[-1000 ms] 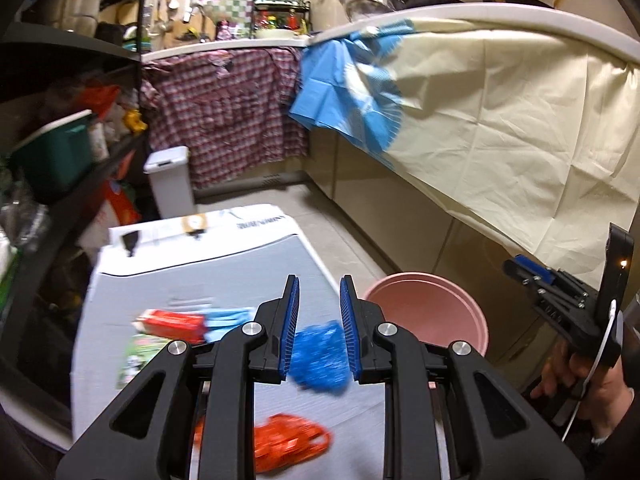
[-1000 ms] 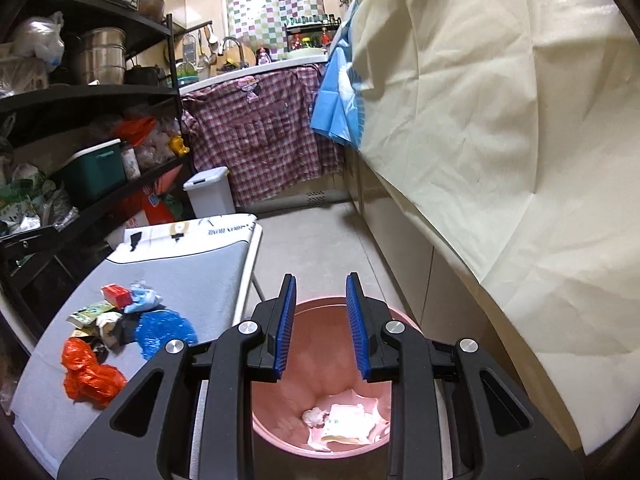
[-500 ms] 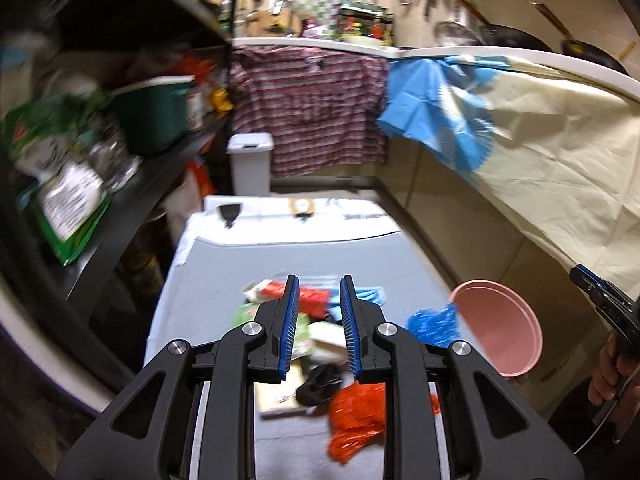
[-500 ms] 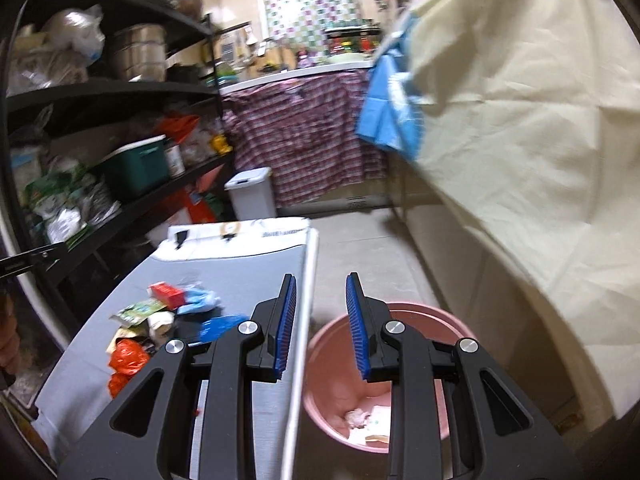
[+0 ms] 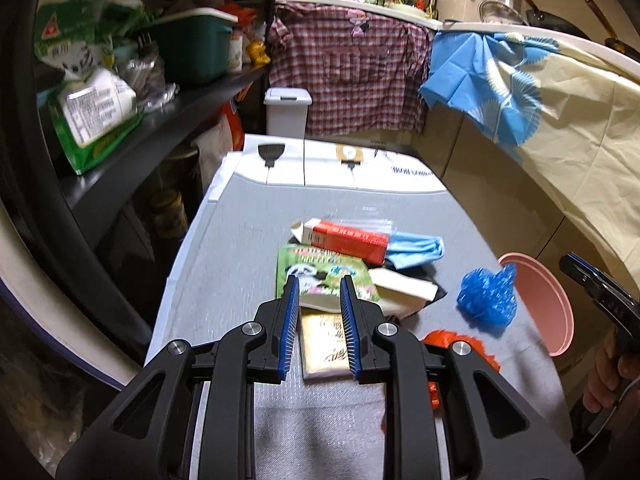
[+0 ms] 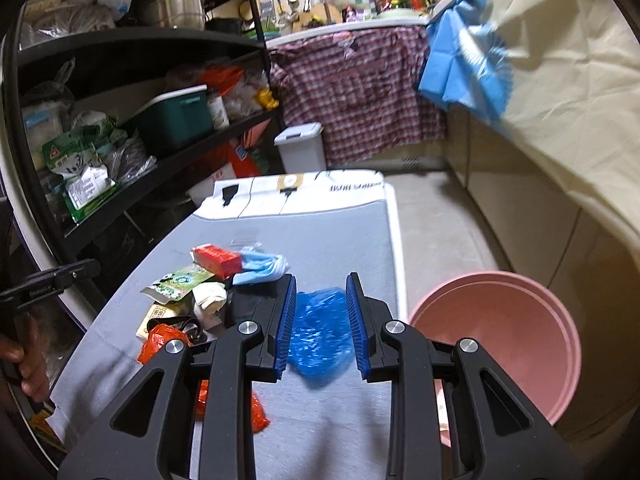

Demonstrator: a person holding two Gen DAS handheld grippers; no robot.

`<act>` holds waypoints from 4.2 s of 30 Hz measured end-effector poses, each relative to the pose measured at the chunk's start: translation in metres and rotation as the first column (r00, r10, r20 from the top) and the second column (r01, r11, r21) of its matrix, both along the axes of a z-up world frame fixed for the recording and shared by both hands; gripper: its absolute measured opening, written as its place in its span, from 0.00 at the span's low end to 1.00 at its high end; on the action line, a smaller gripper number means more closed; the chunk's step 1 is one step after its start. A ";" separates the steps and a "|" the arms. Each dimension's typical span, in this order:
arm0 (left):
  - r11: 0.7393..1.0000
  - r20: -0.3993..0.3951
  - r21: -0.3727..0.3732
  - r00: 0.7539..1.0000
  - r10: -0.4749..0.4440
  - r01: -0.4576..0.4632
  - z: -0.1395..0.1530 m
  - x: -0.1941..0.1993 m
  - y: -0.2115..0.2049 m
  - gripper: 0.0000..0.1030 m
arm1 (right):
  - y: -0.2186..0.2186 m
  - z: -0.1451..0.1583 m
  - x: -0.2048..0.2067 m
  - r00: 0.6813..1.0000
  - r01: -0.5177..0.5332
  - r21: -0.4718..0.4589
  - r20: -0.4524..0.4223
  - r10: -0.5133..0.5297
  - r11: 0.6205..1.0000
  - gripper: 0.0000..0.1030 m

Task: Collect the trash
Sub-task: 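Grasp the cream tissue pack with the left tool while the right tool grasps the blue plastic bag, then lift and carry the tissue pack and blue bag over the pink bin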

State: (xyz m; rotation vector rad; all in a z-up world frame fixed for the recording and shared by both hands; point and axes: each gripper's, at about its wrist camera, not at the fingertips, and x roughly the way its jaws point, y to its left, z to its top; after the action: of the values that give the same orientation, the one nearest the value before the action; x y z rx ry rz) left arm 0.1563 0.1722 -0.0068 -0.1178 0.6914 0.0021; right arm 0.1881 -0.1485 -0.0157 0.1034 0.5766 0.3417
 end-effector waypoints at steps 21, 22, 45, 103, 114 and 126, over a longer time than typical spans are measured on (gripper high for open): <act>1.000 -0.208 0.016 0.978 0.002 0.001 -0.072 0.032 -0.003 0.48 | 0.030 -0.055 0.026 0.990 -0.072 -0.088 -0.128 0.060 0.994 0.41; 1.000 -0.216 0.011 0.976 -0.003 0.006 -0.074 0.034 -0.005 0.48 | 0.030 -0.056 0.028 0.989 -0.073 -0.087 -0.135 0.061 0.994 0.41; 0.998 -0.266 0.065 0.964 0.021 -0.004 -0.087 0.038 -0.015 0.51 | 0.034 -0.077 0.039 0.979 -0.085 -0.108 -0.196 0.062 0.990 0.25; 0.993 0.053 0.067 0.994 -0.099 0.096 0.026 -0.023 -0.079 0.51 | -0.029 0.067 -0.055 0.992 -0.023 -0.097 0.122 0.035 0.995 0.02; 0.986 0.056 0.071 0.986 -0.158 0.154 0.029 -0.009 -0.114 0.51 | -0.081 0.070 -0.048 0.990 0.077 -0.077 0.127 -0.067 0.994 0.02; 0.978 0.048 0.064 0.978 -0.201 0.198 0.028 0.005 -0.143 0.51 | -0.123 0.062 -0.043 0.981 0.166 -0.079 0.118 -0.156 0.983 0.02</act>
State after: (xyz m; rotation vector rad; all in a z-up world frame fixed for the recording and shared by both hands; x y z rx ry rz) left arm 0.1609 0.0297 0.0208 0.0082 0.6459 -0.1726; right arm 0.1450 -0.2718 0.0465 0.0451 0.4688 0.1626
